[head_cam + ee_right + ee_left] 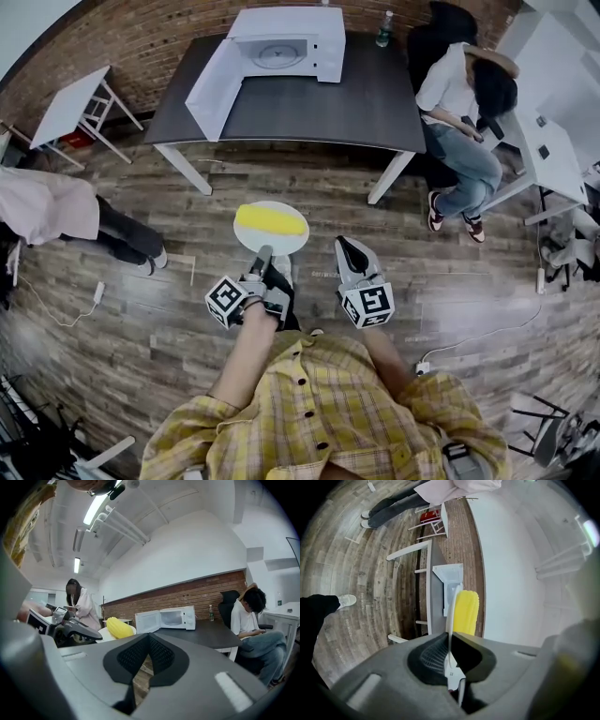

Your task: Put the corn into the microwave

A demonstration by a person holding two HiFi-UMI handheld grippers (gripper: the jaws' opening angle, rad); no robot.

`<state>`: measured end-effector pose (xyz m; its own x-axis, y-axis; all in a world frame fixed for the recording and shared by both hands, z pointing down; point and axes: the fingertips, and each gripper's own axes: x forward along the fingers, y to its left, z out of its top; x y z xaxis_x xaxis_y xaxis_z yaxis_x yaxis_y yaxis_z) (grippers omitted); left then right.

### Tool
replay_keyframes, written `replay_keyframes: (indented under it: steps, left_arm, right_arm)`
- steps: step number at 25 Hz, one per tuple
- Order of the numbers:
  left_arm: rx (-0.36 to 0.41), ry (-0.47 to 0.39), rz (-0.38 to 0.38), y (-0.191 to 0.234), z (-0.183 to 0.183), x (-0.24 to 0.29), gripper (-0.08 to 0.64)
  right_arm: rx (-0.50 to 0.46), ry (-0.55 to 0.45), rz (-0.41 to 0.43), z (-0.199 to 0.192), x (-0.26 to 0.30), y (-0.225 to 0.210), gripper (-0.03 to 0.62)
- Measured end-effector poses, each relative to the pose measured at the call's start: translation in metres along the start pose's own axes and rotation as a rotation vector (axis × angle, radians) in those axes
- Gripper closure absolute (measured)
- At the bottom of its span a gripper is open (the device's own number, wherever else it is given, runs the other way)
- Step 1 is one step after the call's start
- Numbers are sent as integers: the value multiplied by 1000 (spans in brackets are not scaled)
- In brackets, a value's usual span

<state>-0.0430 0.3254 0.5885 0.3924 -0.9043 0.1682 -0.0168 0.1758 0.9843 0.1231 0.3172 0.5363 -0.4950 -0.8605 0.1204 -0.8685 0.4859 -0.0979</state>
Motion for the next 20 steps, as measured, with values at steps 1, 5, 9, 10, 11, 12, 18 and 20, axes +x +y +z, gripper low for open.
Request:
replay_keyframes:
  steps: [1, 5, 9, 10, 11, 12, 18, 20]
  left_arm:
    - [8, 2, 5, 0, 7, 9, 541]
    - [21, 15, -4, -13, 34, 47, 541]
    - [30, 28, 11, -28, 65, 85, 541]
    - [27, 32, 8, -33, 73, 95, 541]
    - [23, 35, 1, -38, 81, 105, 541]
    - [22, 39, -3, -43, 90, 115, 541]
    - [32, 59, 1, -64, 140, 173, 541]
    - [41, 65, 8, -70, 156, 191, 541]
  right_arm:
    - [0, -3, -5, 3, 10, -5, 589]
    - [8, -13, -13, 16, 54, -19, 589]
    - [23, -30, -12, 38, 103, -31, 589]
    - [23, -33, -14, 43, 116, -33, 589]
    - [20, -35, -15, 47, 130, -34, 589]
    - [15, -36, -18, 51, 143, -36, 589]
    - [16, -46, -34, 73, 219, -50, 589]
    - [15, -49, -41, 78, 242, -55, 589]
